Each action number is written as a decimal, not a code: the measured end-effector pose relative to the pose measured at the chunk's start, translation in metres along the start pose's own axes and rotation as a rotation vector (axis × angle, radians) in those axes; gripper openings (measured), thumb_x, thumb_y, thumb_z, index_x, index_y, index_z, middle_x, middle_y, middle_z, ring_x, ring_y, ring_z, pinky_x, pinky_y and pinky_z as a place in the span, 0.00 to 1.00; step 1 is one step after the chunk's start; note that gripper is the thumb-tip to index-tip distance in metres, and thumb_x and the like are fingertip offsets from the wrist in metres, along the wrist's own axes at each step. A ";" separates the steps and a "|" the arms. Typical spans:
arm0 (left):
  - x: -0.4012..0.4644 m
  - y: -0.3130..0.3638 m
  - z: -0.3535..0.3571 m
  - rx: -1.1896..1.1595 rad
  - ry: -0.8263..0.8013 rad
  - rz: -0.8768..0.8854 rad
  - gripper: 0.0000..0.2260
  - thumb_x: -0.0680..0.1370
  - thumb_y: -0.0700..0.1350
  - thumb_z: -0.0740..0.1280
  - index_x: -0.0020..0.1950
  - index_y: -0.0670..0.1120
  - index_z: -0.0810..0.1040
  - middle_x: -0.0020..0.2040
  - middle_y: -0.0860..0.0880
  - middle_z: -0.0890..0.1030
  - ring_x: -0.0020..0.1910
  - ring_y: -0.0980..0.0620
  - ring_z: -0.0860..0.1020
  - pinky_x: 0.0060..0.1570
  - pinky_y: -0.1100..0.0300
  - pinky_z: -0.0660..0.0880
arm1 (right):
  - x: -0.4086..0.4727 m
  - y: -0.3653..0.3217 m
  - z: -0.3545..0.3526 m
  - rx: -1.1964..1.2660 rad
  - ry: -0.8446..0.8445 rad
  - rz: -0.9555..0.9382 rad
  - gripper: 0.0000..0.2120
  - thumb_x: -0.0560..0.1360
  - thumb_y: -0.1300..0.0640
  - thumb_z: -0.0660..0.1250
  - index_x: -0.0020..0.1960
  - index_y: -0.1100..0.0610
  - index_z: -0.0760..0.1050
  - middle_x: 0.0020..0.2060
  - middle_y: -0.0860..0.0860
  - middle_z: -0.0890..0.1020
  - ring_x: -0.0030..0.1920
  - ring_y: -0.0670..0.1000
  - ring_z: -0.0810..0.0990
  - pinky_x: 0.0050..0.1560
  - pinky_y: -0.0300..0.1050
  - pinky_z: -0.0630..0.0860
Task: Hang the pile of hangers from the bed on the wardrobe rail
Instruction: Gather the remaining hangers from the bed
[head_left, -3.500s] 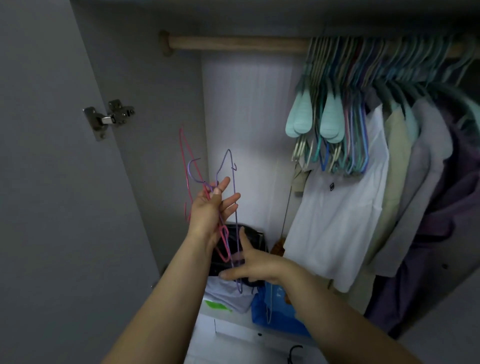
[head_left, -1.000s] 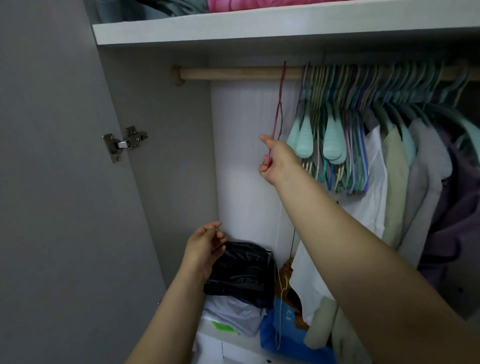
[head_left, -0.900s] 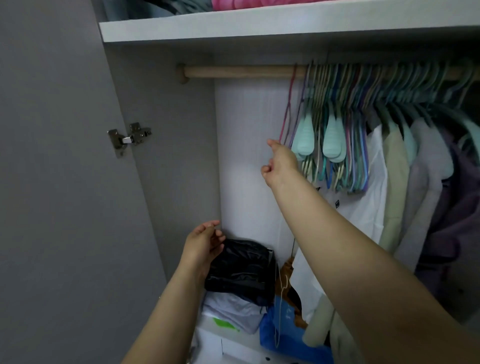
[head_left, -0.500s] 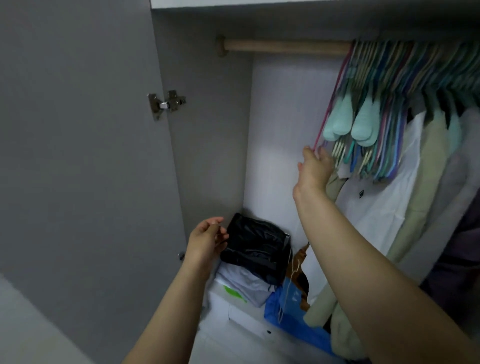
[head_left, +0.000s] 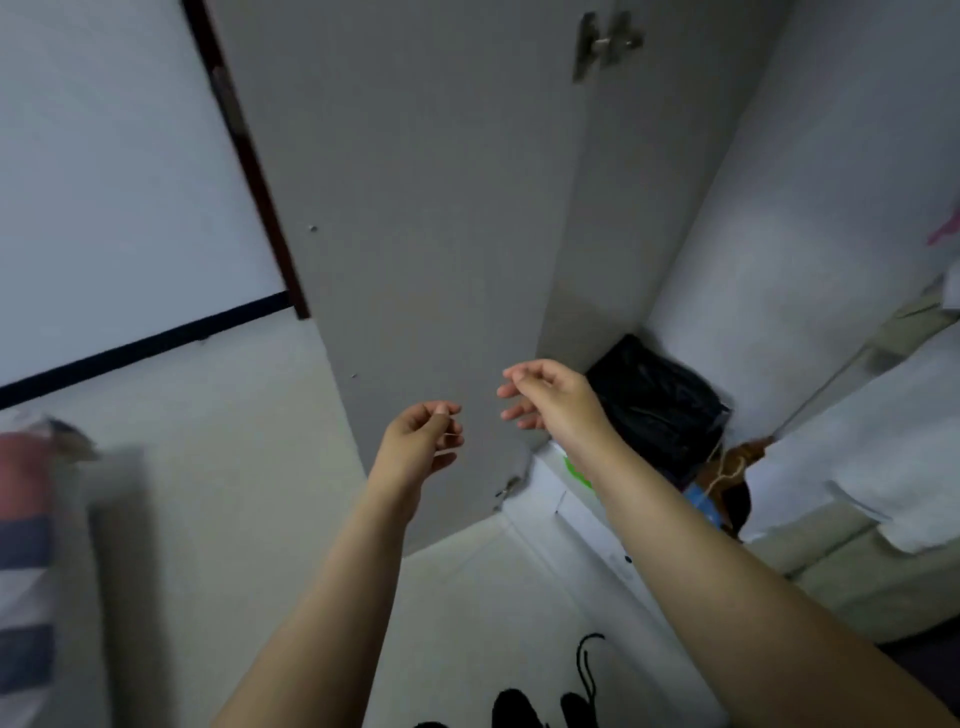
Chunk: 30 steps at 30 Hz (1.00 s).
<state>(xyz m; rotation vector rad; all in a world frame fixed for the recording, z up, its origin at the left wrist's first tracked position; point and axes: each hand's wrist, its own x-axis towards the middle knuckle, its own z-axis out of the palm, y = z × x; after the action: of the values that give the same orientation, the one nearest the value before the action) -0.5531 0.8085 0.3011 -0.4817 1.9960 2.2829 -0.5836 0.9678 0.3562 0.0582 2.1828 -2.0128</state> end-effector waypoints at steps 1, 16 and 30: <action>-0.008 -0.004 -0.027 0.002 0.034 -0.005 0.08 0.83 0.44 0.60 0.49 0.48 0.78 0.37 0.52 0.77 0.35 0.56 0.77 0.41 0.61 0.73 | -0.004 0.007 0.027 -0.021 -0.064 0.013 0.07 0.81 0.61 0.59 0.47 0.56 0.74 0.38 0.51 0.81 0.26 0.43 0.79 0.28 0.34 0.71; -0.203 -0.080 -0.471 -0.116 0.713 -0.216 0.09 0.83 0.42 0.58 0.48 0.48 0.77 0.38 0.49 0.78 0.35 0.53 0.75 0.38 0.61 0.70 | -0.151 0.079 0.480 -0.202 -0.775 0.212 0.08 0.81 0.61 0.59 0.46 0.56 0.74 0.40 0.50 0.81 0.33 0.48 0.79 0.33 0.36 0.73; -0.310 -0.152 -0.643 -0.430 1.223 -0.348 0.10 0.83 0.43 0.57 0.49 0.47 0.77 0.38 0.49 0.77 0.35 0.53 0.74 0.36 0.63 0.70 | -0.204 0.132 0.740 -0.647 -1.409 0.306 0.05 0.80 0.58 0.60 0.52 0.57 0.74 0.41 0.51 0.80 0.33 0.47 0.77 0.30 0.35 0.71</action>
<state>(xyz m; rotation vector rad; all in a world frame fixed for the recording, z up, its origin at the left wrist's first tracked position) -0.1002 0.2507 0.1744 -2.4724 1.3409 2.3265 -0.2907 0.2629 0.2029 -0.7765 1.5035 -0.6037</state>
